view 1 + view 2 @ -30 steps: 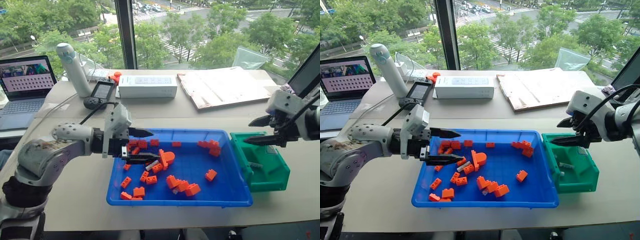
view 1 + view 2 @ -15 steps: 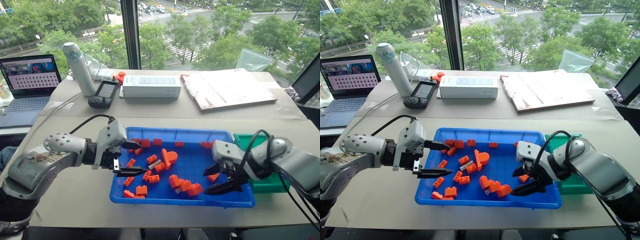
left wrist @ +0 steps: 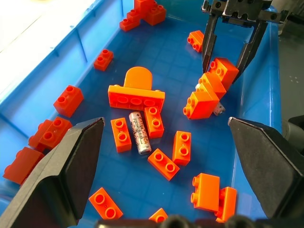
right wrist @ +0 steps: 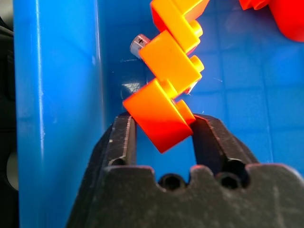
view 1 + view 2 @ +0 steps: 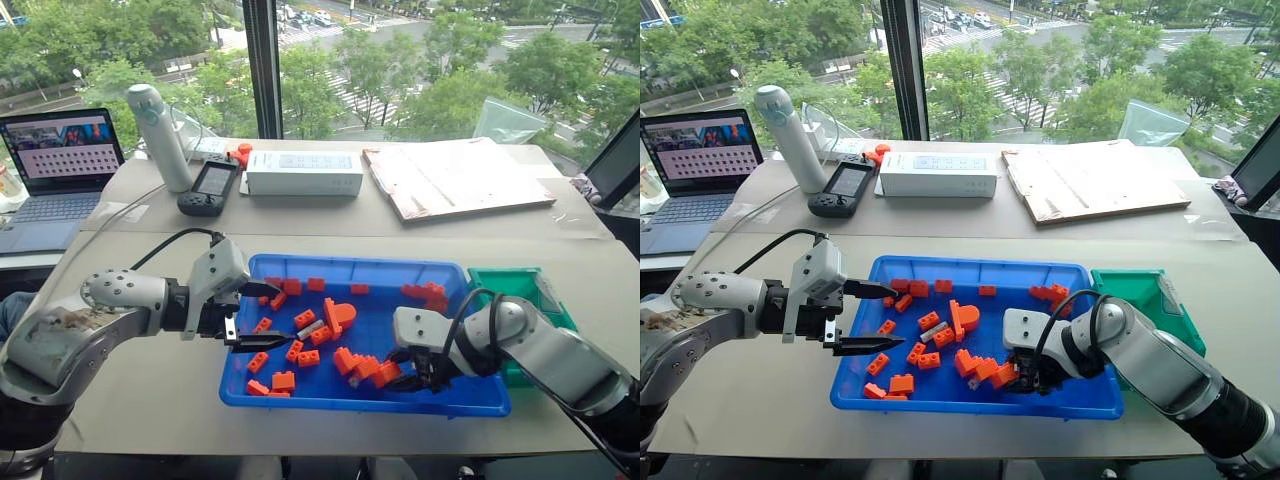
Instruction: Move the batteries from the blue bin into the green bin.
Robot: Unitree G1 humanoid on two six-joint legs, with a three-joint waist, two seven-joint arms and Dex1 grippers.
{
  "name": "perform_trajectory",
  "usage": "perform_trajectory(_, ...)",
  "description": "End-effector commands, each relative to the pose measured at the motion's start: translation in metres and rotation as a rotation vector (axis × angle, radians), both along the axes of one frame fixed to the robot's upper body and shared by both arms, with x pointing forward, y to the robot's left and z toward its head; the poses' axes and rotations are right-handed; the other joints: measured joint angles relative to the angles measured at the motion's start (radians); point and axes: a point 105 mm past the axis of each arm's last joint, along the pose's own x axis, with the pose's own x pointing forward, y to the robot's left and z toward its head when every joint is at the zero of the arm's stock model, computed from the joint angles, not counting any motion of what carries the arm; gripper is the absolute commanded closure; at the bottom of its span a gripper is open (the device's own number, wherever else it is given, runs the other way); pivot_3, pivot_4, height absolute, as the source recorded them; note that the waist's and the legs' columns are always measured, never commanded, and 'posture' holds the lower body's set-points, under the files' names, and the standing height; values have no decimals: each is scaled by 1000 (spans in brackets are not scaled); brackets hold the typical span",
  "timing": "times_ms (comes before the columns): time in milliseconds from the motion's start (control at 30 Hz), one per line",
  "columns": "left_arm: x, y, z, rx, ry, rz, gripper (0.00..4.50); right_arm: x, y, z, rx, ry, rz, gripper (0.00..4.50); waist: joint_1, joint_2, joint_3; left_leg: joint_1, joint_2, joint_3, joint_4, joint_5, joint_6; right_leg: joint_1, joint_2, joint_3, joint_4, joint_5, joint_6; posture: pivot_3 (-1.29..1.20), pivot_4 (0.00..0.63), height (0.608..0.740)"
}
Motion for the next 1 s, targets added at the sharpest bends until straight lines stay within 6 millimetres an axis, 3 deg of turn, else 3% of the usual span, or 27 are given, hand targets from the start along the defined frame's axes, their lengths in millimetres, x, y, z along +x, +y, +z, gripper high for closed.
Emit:
perform_trajectory(33, 0, -1, 10, 1, -42, -9, 0, 7, 0, 13, 8, -61, 17, 3909, 0, 0, 0, 0, 0, 0, 0, 0, 0, 0, 0, 0, 0, 0, 0, 0, 150, 740)
perform_trajectory(167, 1, -1, 11, 2, -43, -13, 0, 30, -29, 30, -27, -125, -66, 3908, 1, 0, 0, 0, 0, 0, 0, 0, 0, 0, 0, 0, 0, 0, 0, 0, 150, 740)
perform_trajectory(333, 3, -2, 11, 1, -46, -18, 0, 46, -62, 34, -105, -177, -119, 3908, 0, 0, 0, 0, 0, 0, 0, 0, 0, 0, 0, 0, -1, -1, -3, 0, 150, 740)
perform_trajectory(500, 3, -2, 11, 5, -51, -21, 0, 63, -70, 36, -97, -225, -166, 3908, -3, 0, 0, 0, 0, 1, 0, 0, 1, 1, 0, 0, 0, 1, 1, 0, 150, 740)
perform_trajectory(567, 3, -1, 11, 6, -51, -20, 0, 65, -67, 36, -81, -230, -168, 2908, -4, 0, 0, 0, 0, 1, 0, 0, 1, 1, 1, 1, 0, 1, 1, 0, 150, 740)
perform_trajectory(733, 3, -1, 10, 6, -51, -19, 0, 64, -61, 37, -60, -231, -140, 1291, -1, 0, 0, 0, 0, 1, 0, 1, 1, 1, 1, 1, 1, 1, 1, 0, 150, 740)
perform_trajectory(867, 3, -1, 10, 6, -53, -21, 0, 65, -58, 51, -5, -246, -137, 22, -1, 0, 0, 0, 0, 1, 0, 0, 0, 1, 1, 0, 0, 1, 1, 0, 150, 740)
perform_trajectory(1000, 4, 0, 10, 10, -56, -22, 0, 43, -32, 68, 137, -154, -48, 22, -2, 0, 0, 0, 0, 1, 0, 0, 0, 2, 1, 1, 1, 1, 1, 0, 150, 740)
